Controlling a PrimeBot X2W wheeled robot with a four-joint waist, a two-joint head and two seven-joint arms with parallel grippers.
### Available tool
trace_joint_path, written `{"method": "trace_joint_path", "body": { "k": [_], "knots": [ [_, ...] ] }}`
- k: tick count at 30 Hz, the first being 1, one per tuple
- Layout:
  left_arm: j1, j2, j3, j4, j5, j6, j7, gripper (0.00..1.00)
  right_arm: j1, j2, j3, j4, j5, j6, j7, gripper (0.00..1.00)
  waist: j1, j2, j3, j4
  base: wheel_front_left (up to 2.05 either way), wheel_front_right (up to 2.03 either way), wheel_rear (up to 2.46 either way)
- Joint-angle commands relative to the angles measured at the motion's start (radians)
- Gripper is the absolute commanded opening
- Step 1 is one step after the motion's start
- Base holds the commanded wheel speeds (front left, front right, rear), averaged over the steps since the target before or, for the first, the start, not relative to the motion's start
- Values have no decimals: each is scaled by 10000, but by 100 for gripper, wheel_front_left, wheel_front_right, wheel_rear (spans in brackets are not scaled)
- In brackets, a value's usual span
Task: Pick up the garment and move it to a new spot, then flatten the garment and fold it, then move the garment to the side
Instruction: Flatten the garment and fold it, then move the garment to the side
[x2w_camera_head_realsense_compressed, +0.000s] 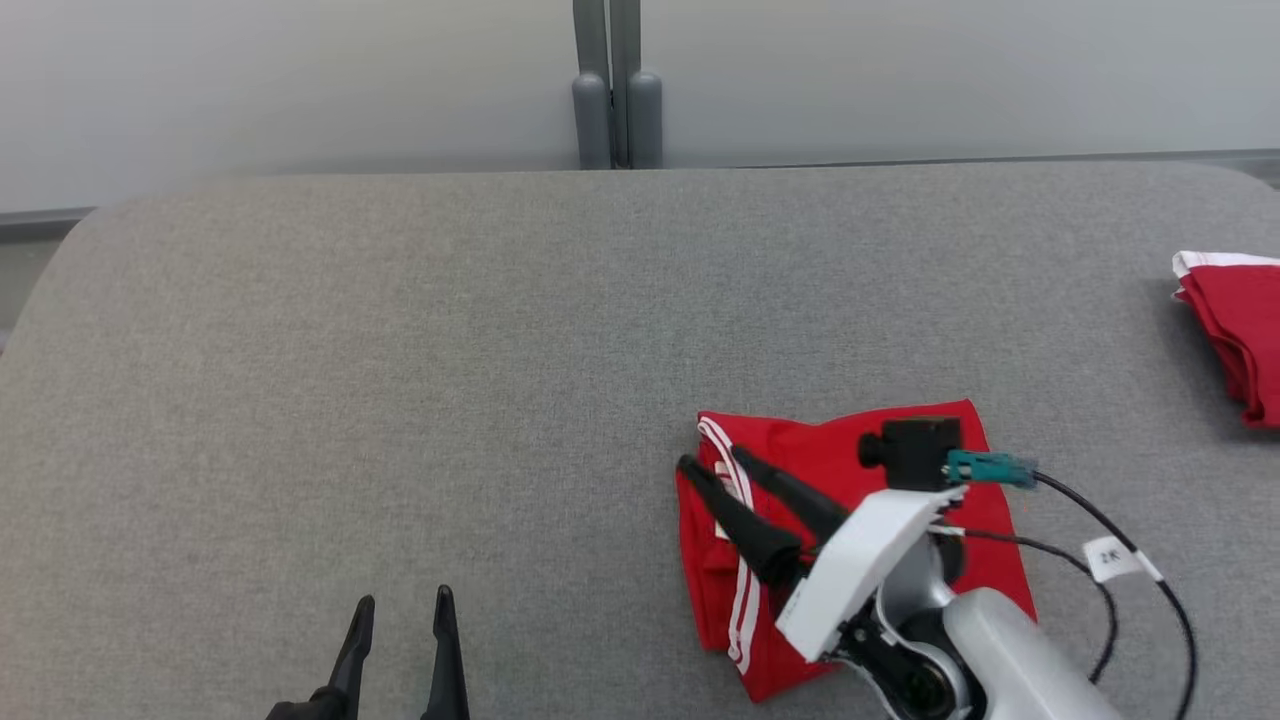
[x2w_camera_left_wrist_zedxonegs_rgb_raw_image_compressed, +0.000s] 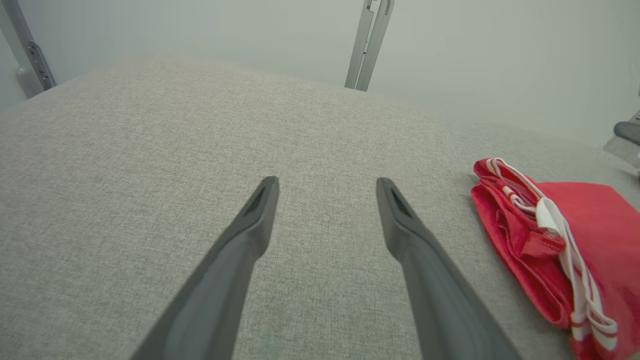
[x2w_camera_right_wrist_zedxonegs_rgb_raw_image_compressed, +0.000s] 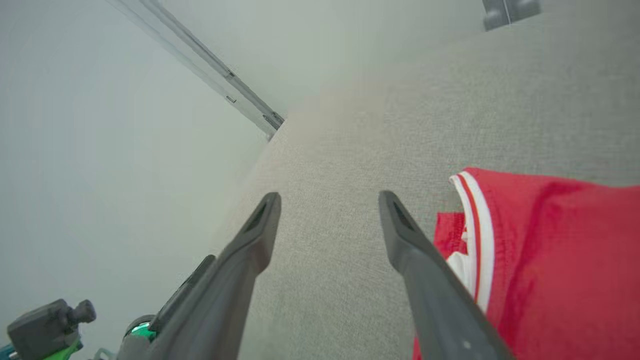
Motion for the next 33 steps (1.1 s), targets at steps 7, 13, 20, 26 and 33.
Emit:
{"method": "trace_joint_path", "body": {
  "k": [7, 13, 20, 26, 33],
  "knots": [
    [378, 14, 449, -94, 470, -419, -24, 100, 1190, -1833, -1424, 204, -4328, 2, -3263, 100, 0, 0, -818, -707, 0, 0, 0],
    [545, 14, 852, -85, 718, -815, -24, 100, 2391, -2560, -2868, 1051, -6270, -1, -5022, 100, 0, 0, -1282, -914, 0, 0, 0],
    [683, 13, 1161, -70, 788, -1134, -24, 100, 3709, -2176, -4547, 286, -6947, -1, -5077, 100, 0, 0, -1504, -1035, 0, 0, 0],
    [862, 14, 1343, -112, 705, -1114, -24, 100, 4296, -1753, -4885, 140, -6857, -1, -5081, 100, 0, 0, -1637, -1113, 0, 0, 0],
    [1033, 14, 1354, -182, 619, -1083, -24, 100, 4337, -1597, -4819, 43, -6818, -1, -5082, 100, 0, 0, -1649, -1080, 0, 0, 0]
  ]
}}
